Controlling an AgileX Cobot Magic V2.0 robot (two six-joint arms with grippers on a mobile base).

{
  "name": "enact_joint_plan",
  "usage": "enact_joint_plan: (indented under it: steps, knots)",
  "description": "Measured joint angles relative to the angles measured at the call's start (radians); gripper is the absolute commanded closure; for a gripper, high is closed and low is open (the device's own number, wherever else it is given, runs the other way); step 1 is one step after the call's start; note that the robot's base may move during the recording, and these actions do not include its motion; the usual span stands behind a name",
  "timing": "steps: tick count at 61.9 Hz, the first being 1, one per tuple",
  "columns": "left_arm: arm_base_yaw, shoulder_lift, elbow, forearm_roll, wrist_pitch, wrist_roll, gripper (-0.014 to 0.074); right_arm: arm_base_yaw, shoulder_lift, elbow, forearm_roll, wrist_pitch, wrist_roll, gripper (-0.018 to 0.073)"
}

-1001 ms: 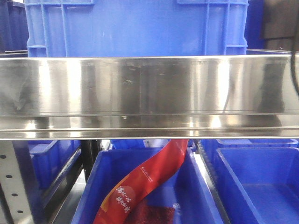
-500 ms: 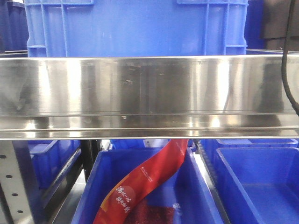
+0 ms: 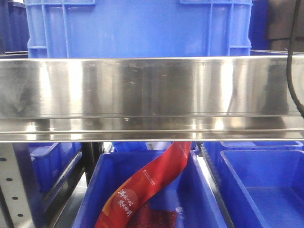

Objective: Grab PVC pipe and place in blue bin
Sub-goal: 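Lower the pipe into the blue bin with both grippers, then open both grippers to release the pipe inside the bin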

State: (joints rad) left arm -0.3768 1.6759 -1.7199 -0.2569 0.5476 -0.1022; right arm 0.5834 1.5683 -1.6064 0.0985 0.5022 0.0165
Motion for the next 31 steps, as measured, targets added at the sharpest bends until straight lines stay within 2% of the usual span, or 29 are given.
enact_joint_plan:
  steps: [6, 20, 22, 31]
  knots:
    - [0.0, 0.0, 0.0, 0.0, 0.0, 0.0, 0.0266, 0.0, 0.0, 0.0, 0.0, 0.0, 0.0, 0.0289]
    - [0.0, -0.014, -0.002, 0.017, 0.02, -0.002, 0.0677, -0.024, -0.002, 0.0, -0.007, 0.0, -0.002, 0.0728]
    - [0.0, -0.019, -0.002, 0.031, 0.02, -0.002, 0.0706, -0.031, -0.002, 0.0, -0.008, 0.0, -0.002, 0.0726]
    - [0.011, -0.039, -0.004, 0.107, 0.054, -0.002, 0.0707, -0.086, -0.01, 0.0, 0.012, 0.022, 0.01, 0.0727]
